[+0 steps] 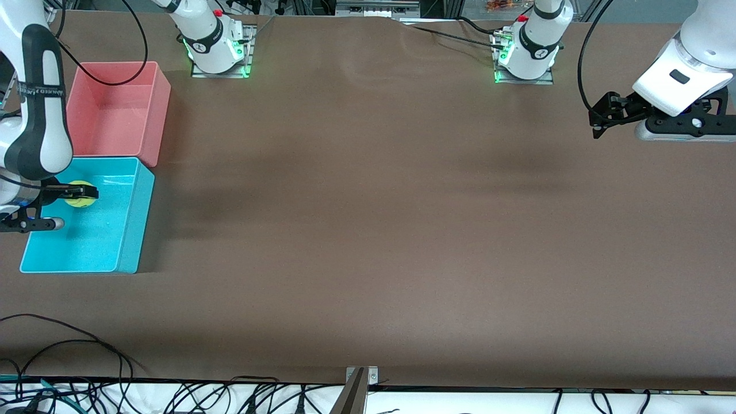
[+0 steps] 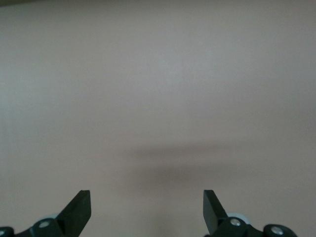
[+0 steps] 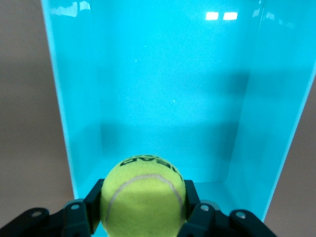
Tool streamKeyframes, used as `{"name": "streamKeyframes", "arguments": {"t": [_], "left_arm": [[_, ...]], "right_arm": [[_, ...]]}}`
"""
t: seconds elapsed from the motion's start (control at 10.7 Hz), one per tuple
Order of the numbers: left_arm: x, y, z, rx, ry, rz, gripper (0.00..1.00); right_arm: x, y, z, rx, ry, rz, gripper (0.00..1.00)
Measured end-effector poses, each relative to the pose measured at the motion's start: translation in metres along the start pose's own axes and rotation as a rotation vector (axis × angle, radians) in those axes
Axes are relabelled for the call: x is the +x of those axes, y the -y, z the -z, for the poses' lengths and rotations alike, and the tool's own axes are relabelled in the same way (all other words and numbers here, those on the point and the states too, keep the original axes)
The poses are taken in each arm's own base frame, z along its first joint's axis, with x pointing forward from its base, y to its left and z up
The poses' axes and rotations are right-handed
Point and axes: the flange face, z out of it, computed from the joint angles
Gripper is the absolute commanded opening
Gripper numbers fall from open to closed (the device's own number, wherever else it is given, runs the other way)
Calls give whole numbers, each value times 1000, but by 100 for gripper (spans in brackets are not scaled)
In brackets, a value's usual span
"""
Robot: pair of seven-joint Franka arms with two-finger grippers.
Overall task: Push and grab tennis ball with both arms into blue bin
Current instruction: 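Carry the ball with the right gripper over the cyan bin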
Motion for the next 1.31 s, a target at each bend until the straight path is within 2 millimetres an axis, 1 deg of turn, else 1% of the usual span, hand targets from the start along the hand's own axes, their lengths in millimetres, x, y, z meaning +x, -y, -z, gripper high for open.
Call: {"name": "streamKeyframes", "arguments": {"t": [0.38, 0.56, 0.84, 1.03, 1.22, 1.31], "left_arm": [[0, 1, -1, 1, 7, 1, 100], [0, 2, -1, 1, 8, 4, 100], [0, 2, -2, 1, 10, 6, 100], [0, 3, -2, 1, 10, 6, 100], [0, 3, -2, 1, 11, 8, 100], [0, 4, -2, 1, 11, 8, 100]], "right_arm": [[8, -24, -57, 66, 7, 21, 0], [7, -39, -79, 98, -2, 35, 0], [4, -54, -105, 125, 3, 57, 0], [1, -61, -116, 133, 11, 64, 0], [0, -63, -116, 134, 11, 66, 1], [0, -65, -117, 135, 10, 78, 5]]}}
